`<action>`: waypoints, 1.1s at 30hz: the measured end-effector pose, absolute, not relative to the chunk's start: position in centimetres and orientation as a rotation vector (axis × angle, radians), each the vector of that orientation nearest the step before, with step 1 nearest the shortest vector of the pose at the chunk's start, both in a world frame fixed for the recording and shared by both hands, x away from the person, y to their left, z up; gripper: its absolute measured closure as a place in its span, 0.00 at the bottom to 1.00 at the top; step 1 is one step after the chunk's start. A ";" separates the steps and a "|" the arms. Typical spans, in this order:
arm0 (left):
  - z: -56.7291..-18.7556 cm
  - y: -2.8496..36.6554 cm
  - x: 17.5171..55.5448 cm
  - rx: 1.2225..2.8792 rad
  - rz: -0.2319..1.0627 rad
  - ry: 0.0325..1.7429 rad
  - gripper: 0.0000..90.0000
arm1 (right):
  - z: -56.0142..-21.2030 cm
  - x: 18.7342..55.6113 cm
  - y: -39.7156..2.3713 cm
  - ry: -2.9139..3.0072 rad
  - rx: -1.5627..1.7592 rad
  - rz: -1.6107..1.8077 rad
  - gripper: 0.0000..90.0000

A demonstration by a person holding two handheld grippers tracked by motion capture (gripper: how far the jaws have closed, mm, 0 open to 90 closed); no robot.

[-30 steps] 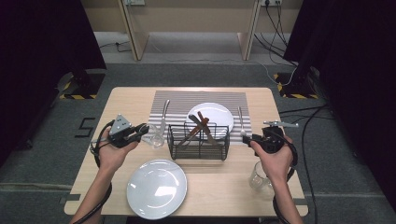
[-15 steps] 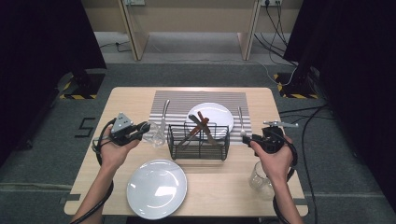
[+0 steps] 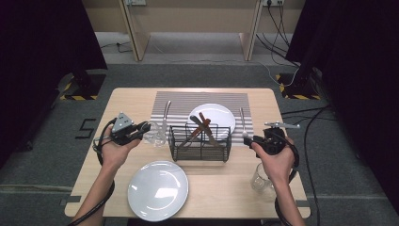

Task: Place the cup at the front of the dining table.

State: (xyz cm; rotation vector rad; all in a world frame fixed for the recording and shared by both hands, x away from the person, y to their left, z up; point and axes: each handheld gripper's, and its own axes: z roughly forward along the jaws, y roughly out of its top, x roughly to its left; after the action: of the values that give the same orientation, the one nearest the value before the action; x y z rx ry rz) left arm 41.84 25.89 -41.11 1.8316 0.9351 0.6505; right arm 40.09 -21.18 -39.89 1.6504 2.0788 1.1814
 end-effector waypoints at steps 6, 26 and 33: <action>-41.3 25.8 42.2 1.835 0.655 0.937 0.88 | -39.9 40.1 -21.2 2.079 1.654 1.182 0.59; -41.7 25.6 43.1 1.825 0.662 0.939 0.88 | -40.0 40.1 -21.2 2.080 1.653 1.181 0.59; -41.8 25.6 43.4 1.822 0.662 0.946 0.88 | -40.0 40.1 -21.2 2.078 1.656 1.180 0.59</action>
State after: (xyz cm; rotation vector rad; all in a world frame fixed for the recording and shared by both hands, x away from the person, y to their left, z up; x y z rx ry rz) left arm 43.40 25.60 -41.78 1.8219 0.9463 0.6624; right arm 40.14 -21.24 -40.02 1.6562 2.0781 1.1798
